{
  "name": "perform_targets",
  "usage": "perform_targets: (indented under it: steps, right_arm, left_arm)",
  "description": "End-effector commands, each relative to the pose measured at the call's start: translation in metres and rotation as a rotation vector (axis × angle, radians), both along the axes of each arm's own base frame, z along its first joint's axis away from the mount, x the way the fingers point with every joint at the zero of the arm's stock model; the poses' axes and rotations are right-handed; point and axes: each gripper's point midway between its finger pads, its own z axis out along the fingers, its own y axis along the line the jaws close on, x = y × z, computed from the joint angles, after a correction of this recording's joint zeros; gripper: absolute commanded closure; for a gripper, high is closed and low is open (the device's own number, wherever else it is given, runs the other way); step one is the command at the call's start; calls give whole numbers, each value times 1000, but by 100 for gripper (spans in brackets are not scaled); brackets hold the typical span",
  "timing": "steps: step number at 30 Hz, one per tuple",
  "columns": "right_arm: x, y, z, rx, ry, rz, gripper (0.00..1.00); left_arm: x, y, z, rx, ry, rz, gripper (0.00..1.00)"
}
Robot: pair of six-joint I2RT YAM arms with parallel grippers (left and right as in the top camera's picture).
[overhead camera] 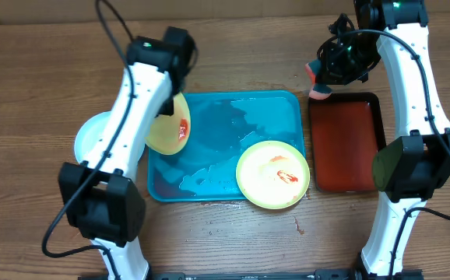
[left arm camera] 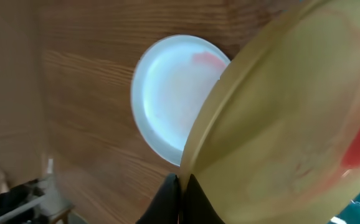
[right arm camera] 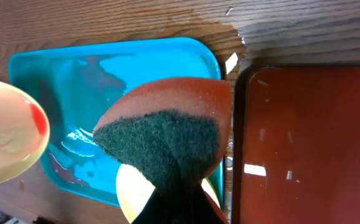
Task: Clean dirty plates on tray and stack at the side
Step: 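Carry the yellow plate left with left gripper onto the white plate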
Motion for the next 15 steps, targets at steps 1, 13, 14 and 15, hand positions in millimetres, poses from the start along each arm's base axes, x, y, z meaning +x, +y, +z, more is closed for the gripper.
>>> perform_targets:
  steps: [1,13,14,15]
  right_arm:
    - [2,-2,5,-6,-22,4,96]
    - [1,-2,5,-6,-19,4,96]
    - [1,-2,5,-6,-19,4,96]
    - [1,-2,5,-6,-18,4,96]
  left_arm:
    - [1,8,37,159,-174,53,96]
    - [0,-7,71,357,-319,8,96]
    - [0,-8,73,366,-327,1,96]
    - [1,-9,75,374,-339,-2,96]
